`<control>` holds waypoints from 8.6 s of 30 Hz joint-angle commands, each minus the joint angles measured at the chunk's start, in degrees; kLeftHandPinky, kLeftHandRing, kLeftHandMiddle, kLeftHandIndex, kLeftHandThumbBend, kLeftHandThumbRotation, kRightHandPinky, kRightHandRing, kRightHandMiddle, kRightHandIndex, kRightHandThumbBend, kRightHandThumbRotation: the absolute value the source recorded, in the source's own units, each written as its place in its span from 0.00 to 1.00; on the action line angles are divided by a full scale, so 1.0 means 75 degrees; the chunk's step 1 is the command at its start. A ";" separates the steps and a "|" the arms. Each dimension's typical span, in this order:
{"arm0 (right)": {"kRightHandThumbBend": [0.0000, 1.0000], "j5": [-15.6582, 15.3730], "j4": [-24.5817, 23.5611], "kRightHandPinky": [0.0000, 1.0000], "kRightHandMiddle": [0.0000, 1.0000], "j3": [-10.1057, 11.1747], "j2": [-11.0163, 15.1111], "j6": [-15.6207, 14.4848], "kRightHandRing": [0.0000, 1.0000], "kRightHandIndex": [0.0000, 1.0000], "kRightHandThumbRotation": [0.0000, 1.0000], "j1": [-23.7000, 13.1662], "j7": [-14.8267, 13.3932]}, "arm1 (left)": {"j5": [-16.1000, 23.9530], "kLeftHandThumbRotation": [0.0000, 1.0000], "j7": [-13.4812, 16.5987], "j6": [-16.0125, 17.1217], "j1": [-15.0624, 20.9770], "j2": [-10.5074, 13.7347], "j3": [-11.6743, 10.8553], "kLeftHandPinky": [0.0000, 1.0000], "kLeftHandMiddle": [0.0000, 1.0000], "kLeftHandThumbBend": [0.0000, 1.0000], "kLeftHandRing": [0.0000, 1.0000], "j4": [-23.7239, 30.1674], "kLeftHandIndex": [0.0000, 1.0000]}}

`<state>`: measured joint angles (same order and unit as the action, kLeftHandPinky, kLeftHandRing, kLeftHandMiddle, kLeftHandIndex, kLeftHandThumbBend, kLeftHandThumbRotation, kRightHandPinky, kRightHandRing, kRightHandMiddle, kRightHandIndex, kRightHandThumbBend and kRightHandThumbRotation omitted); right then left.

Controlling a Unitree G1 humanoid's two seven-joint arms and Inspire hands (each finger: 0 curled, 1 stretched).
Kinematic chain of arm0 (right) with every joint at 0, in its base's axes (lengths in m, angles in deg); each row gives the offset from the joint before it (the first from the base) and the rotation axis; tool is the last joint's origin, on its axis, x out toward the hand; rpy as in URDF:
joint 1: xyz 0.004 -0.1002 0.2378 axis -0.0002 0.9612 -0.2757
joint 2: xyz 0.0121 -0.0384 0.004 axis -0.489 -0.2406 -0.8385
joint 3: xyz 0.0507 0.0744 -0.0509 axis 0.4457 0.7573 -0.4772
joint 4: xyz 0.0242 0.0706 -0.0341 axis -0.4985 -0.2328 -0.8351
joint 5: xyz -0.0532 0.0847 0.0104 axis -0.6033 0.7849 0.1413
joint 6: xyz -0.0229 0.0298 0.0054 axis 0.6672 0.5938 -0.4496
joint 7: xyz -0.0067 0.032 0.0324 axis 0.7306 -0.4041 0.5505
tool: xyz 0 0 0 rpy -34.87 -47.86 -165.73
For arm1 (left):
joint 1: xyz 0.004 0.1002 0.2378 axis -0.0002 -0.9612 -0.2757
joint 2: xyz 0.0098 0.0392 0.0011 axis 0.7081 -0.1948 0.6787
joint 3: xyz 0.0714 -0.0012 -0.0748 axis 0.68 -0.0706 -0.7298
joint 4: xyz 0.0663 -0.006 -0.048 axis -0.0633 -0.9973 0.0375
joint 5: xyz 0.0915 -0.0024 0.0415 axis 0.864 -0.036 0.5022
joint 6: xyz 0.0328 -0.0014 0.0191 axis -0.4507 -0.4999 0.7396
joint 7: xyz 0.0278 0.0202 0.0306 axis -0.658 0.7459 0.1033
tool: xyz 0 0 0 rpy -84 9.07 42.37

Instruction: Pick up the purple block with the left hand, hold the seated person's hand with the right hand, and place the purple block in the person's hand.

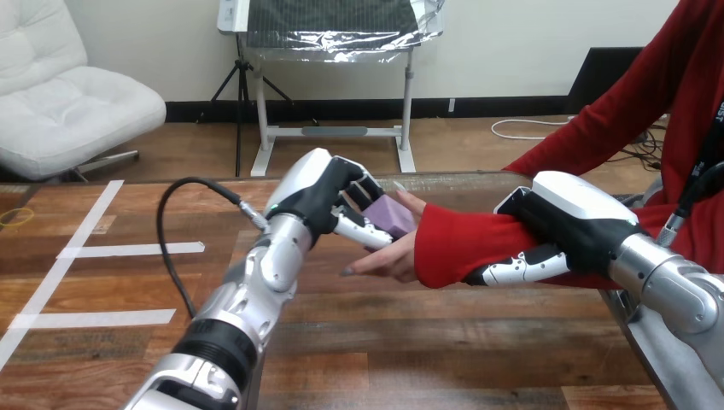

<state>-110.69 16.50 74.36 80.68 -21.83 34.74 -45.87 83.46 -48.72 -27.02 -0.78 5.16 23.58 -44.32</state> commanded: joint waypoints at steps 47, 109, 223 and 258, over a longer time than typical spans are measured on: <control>0.73 0.0359 -0.0671 0.22 0.30 0.0273 -0.0457 0.0074 0.25 0.30 0.48 -0.0550 -0.0040 | -0.0110 0.00 -0.0016 -0.0027 0.1305 -0.0458 0.0107 0.49 0.51 0.71 0.51 -0.0038 0.43; 0.84 0.0645 -0.0692 0.27 0.36 0.0384 -0.0321 0.0184 0.31 0.38 0.56 -0.0407 0.0304 | 0.0013 0.01 -0.1618 -0.0582 0.1156 0.0119 0.0379 0.67 0.70 0.74 0.67 0.0579 0.70; 1.00 0.0177 -0.1888 0.54 0.71 0.0753 0.0294 -0.0593 0.68 0.73 0.85 0.0258 0.0568 | -0.1092 0.11 -0.2815 -0.1066 -0.0806 0.2463 -0.0749 0.51 0.67 0.54 0.62 0.3923 0.71; 1.00 0.0179 -0.2525 0.60 0.78 0.1142 0.0280 -0.0562 0.74 0.81 0.99 0.0398 0.0505 | -0.2090 0.98 -0.1086 -0.0631 -0.3073 0.1745 -0.1820 0.73 0.83 0.86 0.81 0.6603 0.85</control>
<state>-109.74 0.01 80.82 81.75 -26.47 38.96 -40.83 69.10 -57.39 -33.42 -24.32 18.82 11.08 0.37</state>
